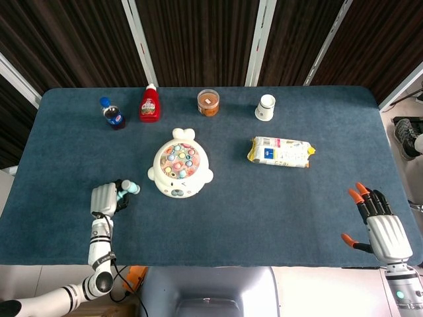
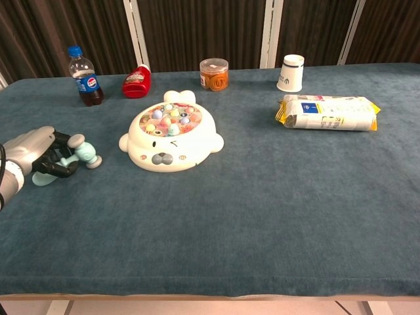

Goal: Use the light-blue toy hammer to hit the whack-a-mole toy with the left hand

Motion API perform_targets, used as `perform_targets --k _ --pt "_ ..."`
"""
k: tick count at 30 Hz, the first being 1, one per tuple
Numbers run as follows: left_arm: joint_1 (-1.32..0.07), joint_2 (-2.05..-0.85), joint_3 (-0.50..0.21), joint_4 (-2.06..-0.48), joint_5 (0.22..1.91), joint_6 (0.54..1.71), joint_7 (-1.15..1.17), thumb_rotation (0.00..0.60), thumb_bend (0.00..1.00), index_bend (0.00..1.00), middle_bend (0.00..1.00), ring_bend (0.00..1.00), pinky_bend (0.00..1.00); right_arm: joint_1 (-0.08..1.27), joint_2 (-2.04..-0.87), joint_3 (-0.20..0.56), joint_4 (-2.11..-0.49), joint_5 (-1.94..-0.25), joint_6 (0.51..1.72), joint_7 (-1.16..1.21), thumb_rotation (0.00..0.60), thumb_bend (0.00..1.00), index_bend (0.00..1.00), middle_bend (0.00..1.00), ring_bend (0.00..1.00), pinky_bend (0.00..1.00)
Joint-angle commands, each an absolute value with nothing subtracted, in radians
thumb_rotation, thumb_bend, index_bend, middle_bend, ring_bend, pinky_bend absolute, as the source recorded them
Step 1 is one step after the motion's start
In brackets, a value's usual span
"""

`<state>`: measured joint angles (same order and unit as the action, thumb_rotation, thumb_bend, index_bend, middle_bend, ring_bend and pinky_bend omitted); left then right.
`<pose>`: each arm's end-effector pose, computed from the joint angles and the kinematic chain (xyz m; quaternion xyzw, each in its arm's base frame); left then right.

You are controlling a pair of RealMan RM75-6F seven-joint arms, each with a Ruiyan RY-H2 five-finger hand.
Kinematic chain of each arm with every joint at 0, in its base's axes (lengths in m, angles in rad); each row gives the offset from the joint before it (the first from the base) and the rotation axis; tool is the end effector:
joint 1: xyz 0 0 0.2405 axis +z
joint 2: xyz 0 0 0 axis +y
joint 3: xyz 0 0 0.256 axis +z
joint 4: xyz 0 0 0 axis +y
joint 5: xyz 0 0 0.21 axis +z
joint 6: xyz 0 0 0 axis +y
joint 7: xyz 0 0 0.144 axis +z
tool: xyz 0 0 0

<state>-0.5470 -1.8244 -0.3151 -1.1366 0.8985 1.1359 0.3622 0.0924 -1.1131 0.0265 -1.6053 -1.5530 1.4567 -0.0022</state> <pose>-0.2459 0.3402 -0.0347 -0.5442 -0.5005 -0.3388 0.5819 -0.3081 -0.1782 0.1517 0.6237 -0.3840 0.3804 0.5647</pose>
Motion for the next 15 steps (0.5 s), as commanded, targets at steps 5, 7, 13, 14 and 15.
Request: perform_targets --k 5,7,13,14,15 --pt "-0.539 -1.840 -0.310 -1.112 0.948 1.189 0.335 0.600 0.77 0.68 0.77 0.62 0.81 0.092 -1.112 0.026 -1.605 -1.553 1.456 -0.001 0.600 0.18 0.00 0.00 0.00 0.00" --pt "-0.536 -1.843 -0.309 -1.105 0.970 1.208 0.316 0.600 0.77 0.68 0.79 0.63 0.89 0.092 -1.113 0.026 -1.605 -1.553 1.456 -0.001 0.600 0.18 0.00 0.00 0.00 0.00" --pt "-0.521 -1.836 -0.302 -1.116 1.027 1.246 0.259 0.600 0.81 0.68 0.84 0.70 1.00 0.094 -1.113 0.025 -1.607 -1.554 1.452 -0.005 0.600 0.18 0.00 0.00 0.00 0.00" --pt "-0.518 -1.832 -0.301 -1.124 1.036 1.251 0.249 0.600 0.81 0.67 0.85 0.71 1.00 0.094 -1.113 0.024 -1.607 -1.555 1.452 -0.006 0.600 0.18 0.00 0.00 0.00 0.00" --pt "-0.515 -1.827 -0.302 -1.133 1.044 1.257 0.237 0.600 0.82 0.67 0.86 0.72 1.00 0.094 -1.113 0.024 -1.607 -1.555 1.451 -0.006 0.600 0.18 0.00 0.00 0.00 0.00"
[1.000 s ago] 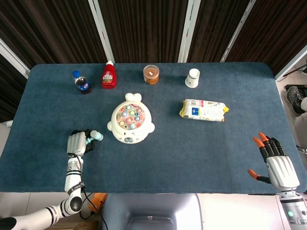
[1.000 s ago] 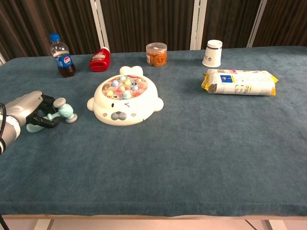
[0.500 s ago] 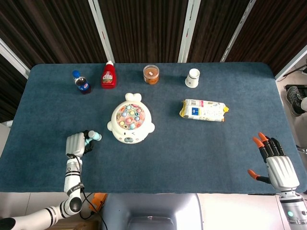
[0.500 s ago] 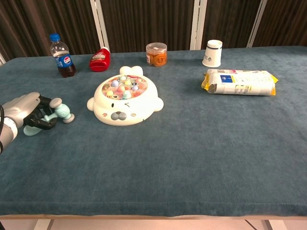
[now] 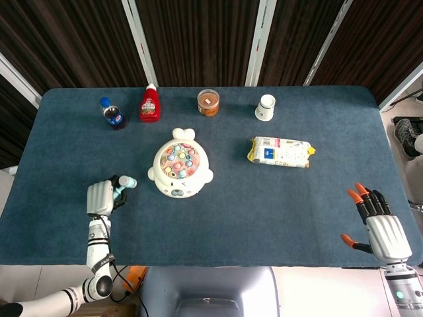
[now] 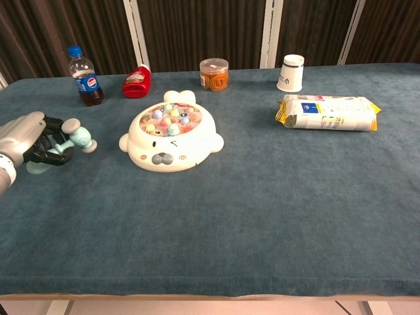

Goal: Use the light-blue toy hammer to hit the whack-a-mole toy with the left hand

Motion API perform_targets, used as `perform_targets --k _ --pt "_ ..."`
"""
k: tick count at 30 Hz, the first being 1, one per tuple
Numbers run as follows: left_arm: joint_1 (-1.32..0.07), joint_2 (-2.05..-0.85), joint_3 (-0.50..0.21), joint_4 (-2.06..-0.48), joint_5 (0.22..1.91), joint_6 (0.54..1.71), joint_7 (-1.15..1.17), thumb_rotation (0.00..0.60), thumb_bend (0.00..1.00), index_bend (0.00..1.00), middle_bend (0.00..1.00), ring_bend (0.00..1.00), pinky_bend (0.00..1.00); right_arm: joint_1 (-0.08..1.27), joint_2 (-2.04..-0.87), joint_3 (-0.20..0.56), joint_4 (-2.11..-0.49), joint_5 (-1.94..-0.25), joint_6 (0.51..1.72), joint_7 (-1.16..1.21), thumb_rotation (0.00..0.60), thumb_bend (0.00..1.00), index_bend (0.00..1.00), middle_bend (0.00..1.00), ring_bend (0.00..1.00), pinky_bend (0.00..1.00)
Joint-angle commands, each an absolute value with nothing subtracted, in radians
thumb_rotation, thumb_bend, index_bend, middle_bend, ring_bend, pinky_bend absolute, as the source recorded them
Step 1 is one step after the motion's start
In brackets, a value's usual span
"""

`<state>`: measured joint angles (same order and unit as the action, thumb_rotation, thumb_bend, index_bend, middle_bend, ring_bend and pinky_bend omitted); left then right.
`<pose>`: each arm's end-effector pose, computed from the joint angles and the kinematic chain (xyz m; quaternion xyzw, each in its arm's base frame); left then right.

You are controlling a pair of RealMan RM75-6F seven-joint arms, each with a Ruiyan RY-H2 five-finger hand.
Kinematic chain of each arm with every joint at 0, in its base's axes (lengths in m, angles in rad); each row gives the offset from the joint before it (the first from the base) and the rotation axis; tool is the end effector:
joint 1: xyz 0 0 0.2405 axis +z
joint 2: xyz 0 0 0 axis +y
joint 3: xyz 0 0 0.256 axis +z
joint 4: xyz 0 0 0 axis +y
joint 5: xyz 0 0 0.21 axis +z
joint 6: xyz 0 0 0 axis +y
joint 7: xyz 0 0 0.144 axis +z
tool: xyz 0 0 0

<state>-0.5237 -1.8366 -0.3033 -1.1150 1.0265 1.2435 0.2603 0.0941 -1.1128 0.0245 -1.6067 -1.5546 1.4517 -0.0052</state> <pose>-0.2405 0.3361 -0.0227 -0.5273 -0.4639 -0.3980 0.5902 -0.3078 -0.1782 0.1507 0.6262 -0.3845 0.3784 0.5629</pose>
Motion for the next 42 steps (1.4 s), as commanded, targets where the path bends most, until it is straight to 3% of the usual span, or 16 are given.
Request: perform_targets --k 1,10,17,30,42 --pt "-0.509 -1.821 -0.305 -1.150 1.053 1.265 0.217 0.600 0.83 0.67 0.88 0.74 1.00 0.095 -1.113 0.023 -1.607 -1.556 1.450 -0.007 0.600 0.18 0.00 0.00 0.00 0.00" --pt "-0.489 -1.666 -0.392 -1.463 0.973 1.157 0.084 0.600 0.88 0.65 0.98 0.90 1.00 0.097 -1.111 0.015 -1.609 -1.568 1.444 -0.006 0.600 0.18 0.00 0.00 0.00 0.00" --pt "-0.548 -1.623 -0.456 -1.556 0.889 1.146 0.180 0.600 0.88 0.64 1.00 0.95 1.00 0.100 -1.107 0.012 -1.611 -1.573 1.440 -0.002 0.600 0.18 0.00 0.00 0.00 0.00" --pt "-0.733 -1.714 -0.494 -1.411 0.804 1.145 0.366 0.600 0.89 0.64 1.00 0.96 1.00 0.104 -1.097 0.014 -1.607 -1.568 1.433 0.017 0.600 0.18 0.00 0.00 0.00 0.00" --pt "-0.864 -1.830 -0.450 -1.215 0.803 1.095 0.446 0.600 0.89 0.65 1.00 0.98 1.00 0.112 -1.088 0.013 -1.608 -1.556 1.412 0.035 0.600 0.18 0.00 0.00 0.00 0.00"
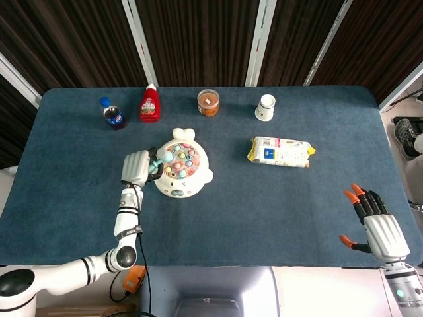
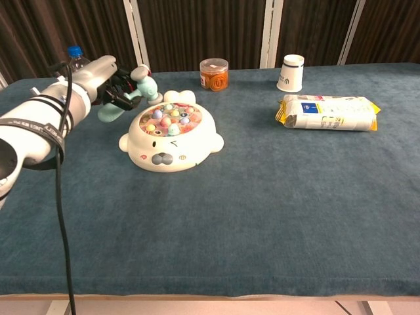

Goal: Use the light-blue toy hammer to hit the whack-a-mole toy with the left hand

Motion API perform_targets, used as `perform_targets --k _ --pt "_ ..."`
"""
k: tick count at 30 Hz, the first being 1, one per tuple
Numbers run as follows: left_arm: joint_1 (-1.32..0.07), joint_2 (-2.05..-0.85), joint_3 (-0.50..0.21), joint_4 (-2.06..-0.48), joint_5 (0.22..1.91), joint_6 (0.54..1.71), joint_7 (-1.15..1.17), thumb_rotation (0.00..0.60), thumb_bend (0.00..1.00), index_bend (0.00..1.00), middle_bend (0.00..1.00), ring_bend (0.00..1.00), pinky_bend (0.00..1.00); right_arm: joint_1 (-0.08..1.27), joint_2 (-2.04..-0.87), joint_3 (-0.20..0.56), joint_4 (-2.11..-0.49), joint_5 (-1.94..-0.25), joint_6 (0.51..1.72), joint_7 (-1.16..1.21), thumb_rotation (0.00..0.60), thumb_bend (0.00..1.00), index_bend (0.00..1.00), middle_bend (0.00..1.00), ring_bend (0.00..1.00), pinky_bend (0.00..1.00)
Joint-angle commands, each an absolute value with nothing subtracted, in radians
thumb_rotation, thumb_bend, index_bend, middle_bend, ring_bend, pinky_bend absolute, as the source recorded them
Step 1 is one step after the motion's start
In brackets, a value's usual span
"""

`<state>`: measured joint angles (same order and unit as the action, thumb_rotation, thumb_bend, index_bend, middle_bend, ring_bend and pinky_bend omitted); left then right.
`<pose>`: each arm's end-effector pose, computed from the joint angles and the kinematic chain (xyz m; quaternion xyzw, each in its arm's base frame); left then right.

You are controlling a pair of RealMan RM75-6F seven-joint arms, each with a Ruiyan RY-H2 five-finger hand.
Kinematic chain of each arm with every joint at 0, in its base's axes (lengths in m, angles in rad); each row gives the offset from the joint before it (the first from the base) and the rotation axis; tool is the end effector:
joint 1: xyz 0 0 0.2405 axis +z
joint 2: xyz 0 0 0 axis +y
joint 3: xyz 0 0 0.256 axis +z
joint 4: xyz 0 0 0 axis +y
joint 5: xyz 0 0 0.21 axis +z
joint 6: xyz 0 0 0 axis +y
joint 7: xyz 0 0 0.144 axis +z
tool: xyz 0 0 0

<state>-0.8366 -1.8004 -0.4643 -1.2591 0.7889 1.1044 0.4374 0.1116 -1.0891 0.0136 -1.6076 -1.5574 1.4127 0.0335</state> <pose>-0.1144 0.4047 -0.0203 -0.5655 -0.4777 -0.4373 0.5106 -0.3096 -0.1809 0.1516 0.6356 -0.3978 0.3718 0.5473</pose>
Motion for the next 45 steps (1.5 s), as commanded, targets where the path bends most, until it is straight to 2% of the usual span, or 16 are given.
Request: perform_targets --k 1,7,16,45 --pt "-0.872 -1.837 -0.447 -1.199 0.804 1.089 0.448 0.600 0.89 0.65 1.00 0.98 1.00 0.112 -1.086 0.013 -1.608 -1.556 1.411 0.038 0.600 0.18 0.00 0.00 0.00 0.00" --pt "-0.913 -1.861 -0.462 -1.128 0.757 1.045 0.483 0.600 0.90 0.66 1.00 0.98 1.00 0.110 -1.081 0.013 -1.606 -1.554 1.412 0.046 0.600 0.18 0.00 0.00 0.00 0.00" --pt "-0.953 -1.861 -0.471 -1.154 0.701 1.051 0.567 0.600 0.90 0.66 1.00 0.98 1.00 0.111 -1.077 0.013 -1.606 -1.554 1.412 0.054 0.600 0.18 0.00 0.00 0.00 0.00" --pt "-0.970 -1.856 -0.430 -1.142 0.629 1.036 0.639 0.600 0.91 0.67 1.00 0.99 1.00 0.108 -1.069 0.007 -1.605 -1.565 1.419 0.073 0.600 0.18 0.01 0.00 0.00 0.00"
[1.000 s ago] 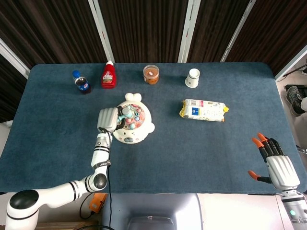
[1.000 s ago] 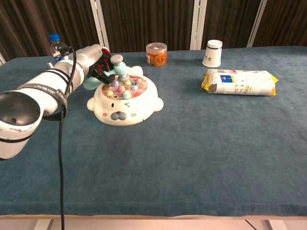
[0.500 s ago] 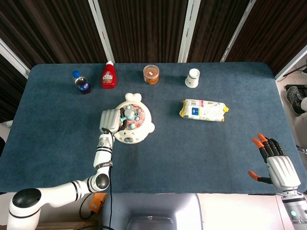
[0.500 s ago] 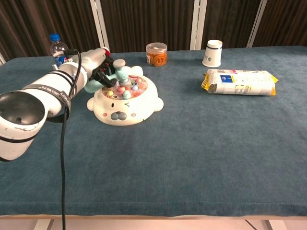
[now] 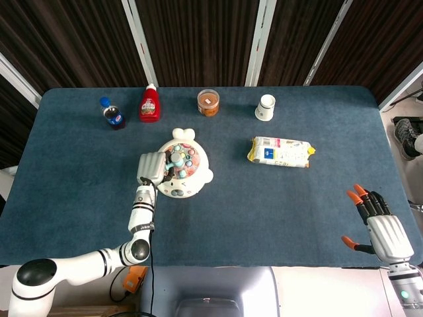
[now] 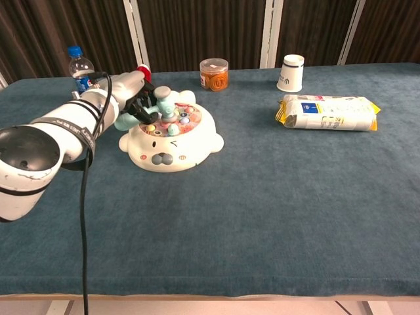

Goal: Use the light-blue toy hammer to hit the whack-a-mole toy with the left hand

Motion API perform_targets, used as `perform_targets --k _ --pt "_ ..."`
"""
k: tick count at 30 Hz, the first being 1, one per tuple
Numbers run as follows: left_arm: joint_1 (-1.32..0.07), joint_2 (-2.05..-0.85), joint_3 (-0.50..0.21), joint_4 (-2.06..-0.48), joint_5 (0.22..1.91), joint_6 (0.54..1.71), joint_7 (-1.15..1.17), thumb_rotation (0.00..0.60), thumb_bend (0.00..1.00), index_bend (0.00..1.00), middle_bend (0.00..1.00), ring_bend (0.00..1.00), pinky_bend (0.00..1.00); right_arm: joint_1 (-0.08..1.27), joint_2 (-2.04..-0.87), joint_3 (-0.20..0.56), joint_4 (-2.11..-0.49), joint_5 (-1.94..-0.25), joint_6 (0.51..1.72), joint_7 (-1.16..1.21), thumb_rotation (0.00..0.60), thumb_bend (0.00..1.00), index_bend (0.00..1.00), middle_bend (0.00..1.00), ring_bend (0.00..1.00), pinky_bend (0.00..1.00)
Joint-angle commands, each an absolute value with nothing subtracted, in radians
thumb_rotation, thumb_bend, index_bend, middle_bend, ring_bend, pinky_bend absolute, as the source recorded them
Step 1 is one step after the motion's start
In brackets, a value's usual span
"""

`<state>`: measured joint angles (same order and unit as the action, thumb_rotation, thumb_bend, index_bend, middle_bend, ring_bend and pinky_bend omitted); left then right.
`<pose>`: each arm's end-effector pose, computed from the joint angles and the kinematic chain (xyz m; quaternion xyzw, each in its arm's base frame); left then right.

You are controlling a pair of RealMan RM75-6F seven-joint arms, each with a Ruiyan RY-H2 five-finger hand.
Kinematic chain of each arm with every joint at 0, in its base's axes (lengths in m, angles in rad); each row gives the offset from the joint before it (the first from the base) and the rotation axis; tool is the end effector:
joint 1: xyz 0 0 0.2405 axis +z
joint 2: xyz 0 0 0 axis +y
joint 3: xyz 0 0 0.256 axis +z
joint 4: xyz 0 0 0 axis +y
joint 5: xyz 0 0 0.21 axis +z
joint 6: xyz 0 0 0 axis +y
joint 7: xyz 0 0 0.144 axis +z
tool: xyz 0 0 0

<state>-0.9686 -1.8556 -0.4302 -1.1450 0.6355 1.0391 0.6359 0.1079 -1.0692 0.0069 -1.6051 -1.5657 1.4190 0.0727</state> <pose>-0.0962 0.4175 -0.0492 -0.6295 -0.4426 -0.3553 0.5307 -0.3116 -0.1785 0.1579 0.6331 -0.4032 0.3758 0.5435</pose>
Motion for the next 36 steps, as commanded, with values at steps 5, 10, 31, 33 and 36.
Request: perform_targets --k 5,10,31,33,36 --pt "-0.973 -1.849 -0.439 -1.148 0.643 1.047 0.618 0.600 0.91 0.67 1.00 0.99 1.00 0.106 -1.068 0.008 -1.604 -1.564 1.422 0.076 0.600 0.18 0.01 0.00 0.00 0.00" --pt "-0.973 -1.840 -0.455 -1.131 0.676 1.056 0.568 0.600 0.91 0.67 1.00 0.99 1.00 0.105 -1.067 0.008 -1.604 -1.566 1.424 0.077 0.600 0.18 0.01 0.00 0.00 0.00" --pt "-0.985 -1.854 -0.445 -1.030 0.629 1.004 0.570 0.600 0.91 0.67 1.00 0.99 1.00 0.102 -1.064 0.009 -1.602 -1.563 1.429 0.087 0.600 0.18 0.01 0.00 0.00 0.00" --pt "-0.986 -1.857 -0.443 -1.023 0.625 0.998 0.573 0.600 0.91 0.67 1.00 0.99 1.00 0.102 -1.063 0.009 -1.602 -1.564 1.430 0.091 0.600 0.18 0.01 0.00 0.00 0.00" --pt "-0.987 -1.861 -0.440 -1.014 0.622 0.990 0.576 0.600 0.91 0.67 1.00 0.99 1.00 0.101 -1.062 0.010 -1.601 -1.563 1.432 0.093 0.600 0.18 0.01 0.00 0.00 0.00"
